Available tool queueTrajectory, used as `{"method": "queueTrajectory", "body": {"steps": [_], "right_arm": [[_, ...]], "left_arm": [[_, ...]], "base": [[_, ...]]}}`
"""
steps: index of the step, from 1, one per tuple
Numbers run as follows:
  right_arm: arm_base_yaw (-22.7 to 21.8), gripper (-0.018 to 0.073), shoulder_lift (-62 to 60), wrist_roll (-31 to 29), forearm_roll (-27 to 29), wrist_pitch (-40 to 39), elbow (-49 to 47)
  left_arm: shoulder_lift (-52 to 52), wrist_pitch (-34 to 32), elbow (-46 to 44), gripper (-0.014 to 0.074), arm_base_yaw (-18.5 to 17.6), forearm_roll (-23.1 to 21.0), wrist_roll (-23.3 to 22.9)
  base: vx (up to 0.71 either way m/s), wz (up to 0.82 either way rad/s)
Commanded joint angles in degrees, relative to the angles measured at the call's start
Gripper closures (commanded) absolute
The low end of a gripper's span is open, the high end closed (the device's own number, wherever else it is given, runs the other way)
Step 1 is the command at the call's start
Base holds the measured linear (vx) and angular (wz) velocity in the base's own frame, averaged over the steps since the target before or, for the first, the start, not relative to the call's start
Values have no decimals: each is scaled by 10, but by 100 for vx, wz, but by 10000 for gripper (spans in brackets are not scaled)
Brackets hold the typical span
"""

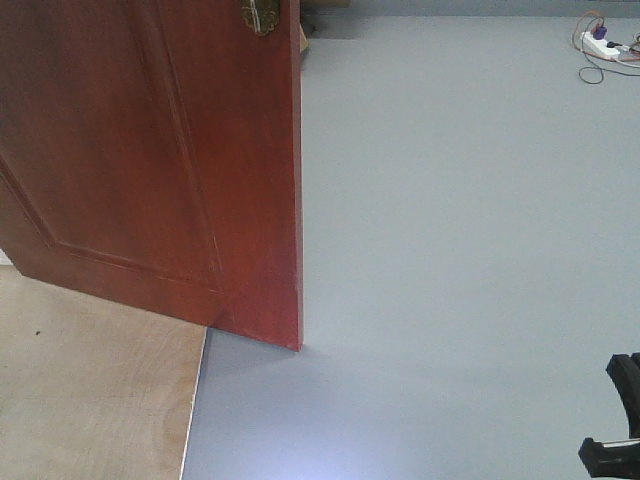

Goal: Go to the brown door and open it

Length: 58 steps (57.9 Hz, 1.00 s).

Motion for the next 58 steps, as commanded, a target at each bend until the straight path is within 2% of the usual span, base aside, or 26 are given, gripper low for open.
{"method": "queueTrajectory", "body": {"steps": [1,58], "right_arm": [[-1,559,-3,-5,-3,-46,2],[-1,559,-3,-5,-3,-46,2]], "left_arm": [[-6,-1,-15,600,-3,-10,-1],[-2,-1,-15,600,-3,-10,-1]], "base": [[0,0],[4,-1]]}}
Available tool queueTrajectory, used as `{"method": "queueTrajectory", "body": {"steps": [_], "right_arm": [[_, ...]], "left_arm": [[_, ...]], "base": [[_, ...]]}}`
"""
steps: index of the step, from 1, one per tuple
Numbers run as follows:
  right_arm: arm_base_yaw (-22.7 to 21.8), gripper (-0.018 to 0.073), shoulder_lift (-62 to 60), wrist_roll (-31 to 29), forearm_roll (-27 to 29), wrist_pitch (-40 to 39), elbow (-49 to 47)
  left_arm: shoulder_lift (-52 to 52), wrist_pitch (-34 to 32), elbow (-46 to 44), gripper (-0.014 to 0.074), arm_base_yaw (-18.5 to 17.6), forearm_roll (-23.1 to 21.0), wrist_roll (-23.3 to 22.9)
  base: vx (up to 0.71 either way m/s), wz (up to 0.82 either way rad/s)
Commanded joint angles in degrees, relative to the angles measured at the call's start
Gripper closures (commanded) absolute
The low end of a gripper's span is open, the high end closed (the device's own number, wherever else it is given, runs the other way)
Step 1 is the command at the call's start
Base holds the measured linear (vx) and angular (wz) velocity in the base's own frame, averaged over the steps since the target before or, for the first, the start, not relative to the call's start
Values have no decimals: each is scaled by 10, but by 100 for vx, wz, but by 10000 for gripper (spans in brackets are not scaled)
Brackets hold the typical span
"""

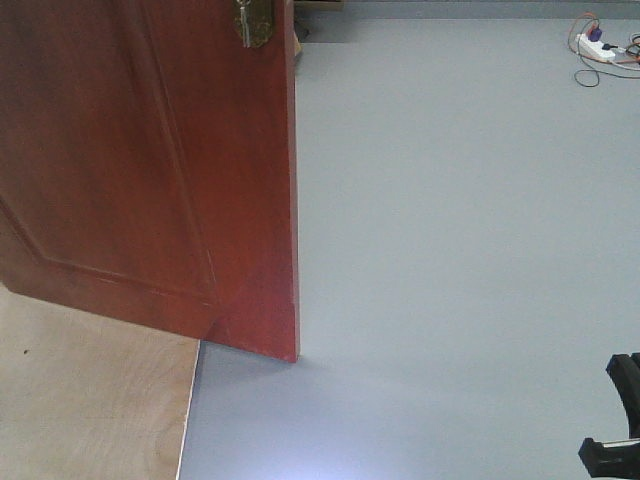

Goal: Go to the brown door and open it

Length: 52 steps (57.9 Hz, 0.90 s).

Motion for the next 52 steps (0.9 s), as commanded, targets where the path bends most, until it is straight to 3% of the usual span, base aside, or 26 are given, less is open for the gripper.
{"method": "queueTrajectory", "body": {"steps": [1,52], "right_arm": [[-1,559,-3,-5,-3,-44,2],[-1,559,-3,-5,-3,-44,2]], "left_arm": [[-3,-1,-15,600,-3,-10,-1],[-3,-1,-15,600,-3,-10,-1]], "base": [[14,-5],[20,-1]]}}
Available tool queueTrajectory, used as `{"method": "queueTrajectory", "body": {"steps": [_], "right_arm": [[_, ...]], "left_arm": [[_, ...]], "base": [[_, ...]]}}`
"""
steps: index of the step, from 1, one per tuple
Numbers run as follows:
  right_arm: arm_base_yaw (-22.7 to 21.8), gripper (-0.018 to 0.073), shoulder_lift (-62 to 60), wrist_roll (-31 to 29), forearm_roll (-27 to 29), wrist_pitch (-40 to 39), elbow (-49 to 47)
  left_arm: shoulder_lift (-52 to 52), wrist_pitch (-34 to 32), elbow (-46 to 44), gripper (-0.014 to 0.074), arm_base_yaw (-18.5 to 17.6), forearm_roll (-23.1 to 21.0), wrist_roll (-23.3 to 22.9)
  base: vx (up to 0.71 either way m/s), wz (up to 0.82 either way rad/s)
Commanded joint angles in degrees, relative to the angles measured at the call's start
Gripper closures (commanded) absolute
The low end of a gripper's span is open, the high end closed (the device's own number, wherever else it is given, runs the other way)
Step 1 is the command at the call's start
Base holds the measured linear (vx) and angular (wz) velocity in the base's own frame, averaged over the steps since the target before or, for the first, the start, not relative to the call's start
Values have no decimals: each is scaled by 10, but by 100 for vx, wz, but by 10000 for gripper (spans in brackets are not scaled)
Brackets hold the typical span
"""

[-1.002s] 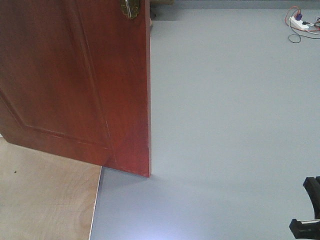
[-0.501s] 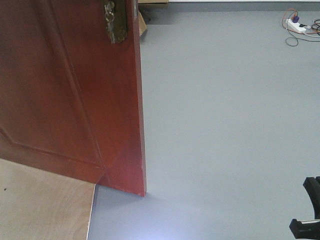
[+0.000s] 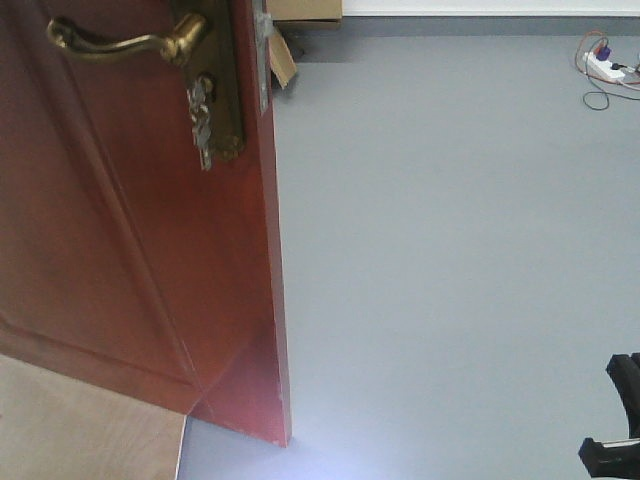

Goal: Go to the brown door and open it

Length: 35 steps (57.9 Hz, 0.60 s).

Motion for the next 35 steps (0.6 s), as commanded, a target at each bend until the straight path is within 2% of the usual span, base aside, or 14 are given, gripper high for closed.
{"method": "queueTrajectory", "body": {"steps": [1,35], "right_arm": [[-1,559,-3,-5,-3,-44,2],[-1,559,-3,-5,-4,-44,2]], "left_arm": [[-3,-1,-15,600,-3,-10,-1],[-1,-1,-15,600,-3,-10,-1]], "base": [[24,1],[18,0]]}}
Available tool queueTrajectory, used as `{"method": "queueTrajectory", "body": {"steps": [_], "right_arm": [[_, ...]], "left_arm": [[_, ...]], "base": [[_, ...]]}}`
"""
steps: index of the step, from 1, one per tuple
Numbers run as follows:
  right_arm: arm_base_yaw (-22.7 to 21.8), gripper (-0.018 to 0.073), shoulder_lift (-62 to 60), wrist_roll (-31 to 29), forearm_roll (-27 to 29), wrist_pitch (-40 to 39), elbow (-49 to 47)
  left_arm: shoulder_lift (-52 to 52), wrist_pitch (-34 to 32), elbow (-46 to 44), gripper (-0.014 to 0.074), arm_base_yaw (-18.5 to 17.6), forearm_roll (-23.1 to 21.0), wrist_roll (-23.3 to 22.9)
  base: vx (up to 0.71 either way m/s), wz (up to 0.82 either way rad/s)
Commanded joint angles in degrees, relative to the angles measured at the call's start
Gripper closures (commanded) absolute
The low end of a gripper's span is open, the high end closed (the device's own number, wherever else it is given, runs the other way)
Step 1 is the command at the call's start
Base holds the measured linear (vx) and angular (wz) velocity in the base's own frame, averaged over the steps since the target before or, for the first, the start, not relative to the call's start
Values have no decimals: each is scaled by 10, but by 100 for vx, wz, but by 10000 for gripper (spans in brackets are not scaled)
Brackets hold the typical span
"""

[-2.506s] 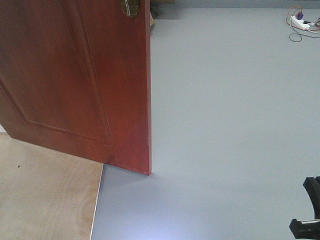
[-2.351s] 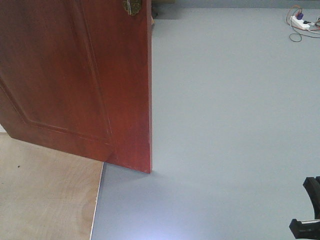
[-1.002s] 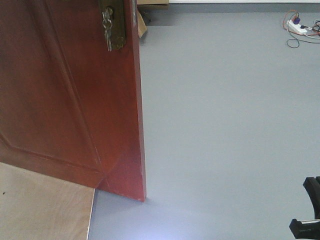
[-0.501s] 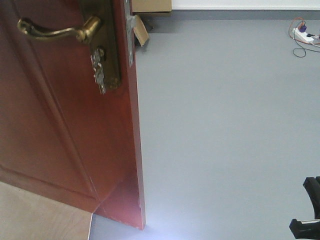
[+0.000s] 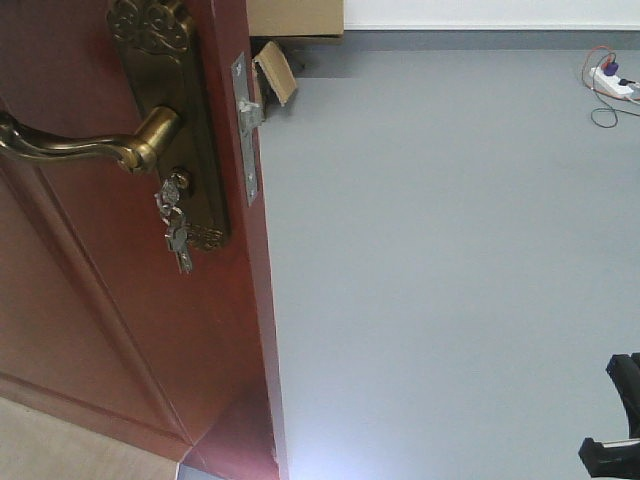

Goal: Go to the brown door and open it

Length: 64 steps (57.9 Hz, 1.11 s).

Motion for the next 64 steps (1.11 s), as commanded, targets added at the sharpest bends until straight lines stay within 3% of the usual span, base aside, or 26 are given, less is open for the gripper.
{"method": "queueTrajectory", "body": {"steps": [1,64], "right_arm": [[-1,559,-3,-5,-4,-44,2],[-1,559,-3,-5,-4,-46,2]], "left_arm": [[8,2,-14,600,-3,-10,-1],[8,2,-14,600,-3,-10,-1]], "base": [[10,-3],[10,-3]]}}
